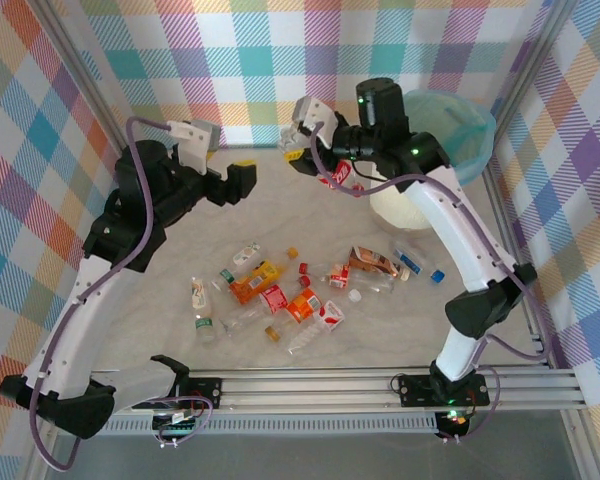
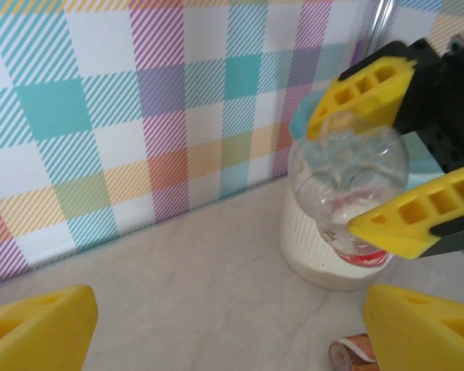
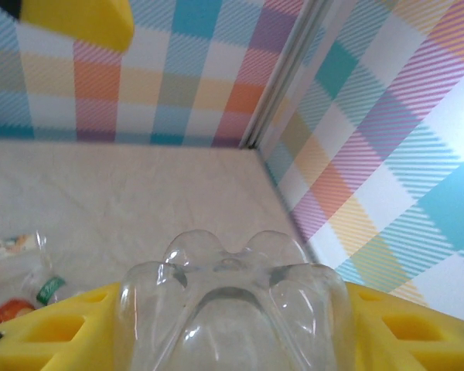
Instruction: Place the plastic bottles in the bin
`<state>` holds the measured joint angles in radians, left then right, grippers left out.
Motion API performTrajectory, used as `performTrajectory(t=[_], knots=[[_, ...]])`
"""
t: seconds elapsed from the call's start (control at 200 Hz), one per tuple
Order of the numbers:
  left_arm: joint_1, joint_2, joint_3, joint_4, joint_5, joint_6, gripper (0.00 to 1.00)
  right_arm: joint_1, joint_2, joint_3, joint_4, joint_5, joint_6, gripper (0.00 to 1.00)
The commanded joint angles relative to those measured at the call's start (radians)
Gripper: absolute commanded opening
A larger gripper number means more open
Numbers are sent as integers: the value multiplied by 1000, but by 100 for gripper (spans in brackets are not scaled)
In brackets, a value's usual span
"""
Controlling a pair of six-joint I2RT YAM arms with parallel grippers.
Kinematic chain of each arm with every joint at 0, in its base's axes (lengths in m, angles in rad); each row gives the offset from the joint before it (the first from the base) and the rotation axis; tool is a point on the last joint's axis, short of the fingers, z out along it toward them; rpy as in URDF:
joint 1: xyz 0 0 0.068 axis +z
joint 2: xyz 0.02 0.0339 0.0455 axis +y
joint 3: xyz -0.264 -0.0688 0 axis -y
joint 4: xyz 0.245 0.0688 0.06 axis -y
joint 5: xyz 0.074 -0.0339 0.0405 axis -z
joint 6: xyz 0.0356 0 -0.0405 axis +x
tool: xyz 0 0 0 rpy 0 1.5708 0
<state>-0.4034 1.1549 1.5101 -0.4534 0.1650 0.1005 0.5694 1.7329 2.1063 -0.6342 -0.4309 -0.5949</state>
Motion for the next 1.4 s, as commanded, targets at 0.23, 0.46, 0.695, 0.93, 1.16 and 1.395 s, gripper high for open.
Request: performTrajectory(t=[0.23,0.46,0.695,0.93,1.16,1.395], knots=[[2,74,134,106,119,-93,88,-103,-151,50,91,190,171,52],[-18,161,213,128,189,-198,86,-223,-211,0,97,341,194,51],[-69,230,248,113,222,-247,85,-288,-238,-100,174,438,168,50],[-118,252,233,103,223,-262,84,-304,-217,-163,288,447,168,49],[-130,225,195,98,210,-263,85,-304,-191,-86,327,420,201,48],[-130,226,182,117,235,-278,85,-304,-139,-47,384,437,187,49]])
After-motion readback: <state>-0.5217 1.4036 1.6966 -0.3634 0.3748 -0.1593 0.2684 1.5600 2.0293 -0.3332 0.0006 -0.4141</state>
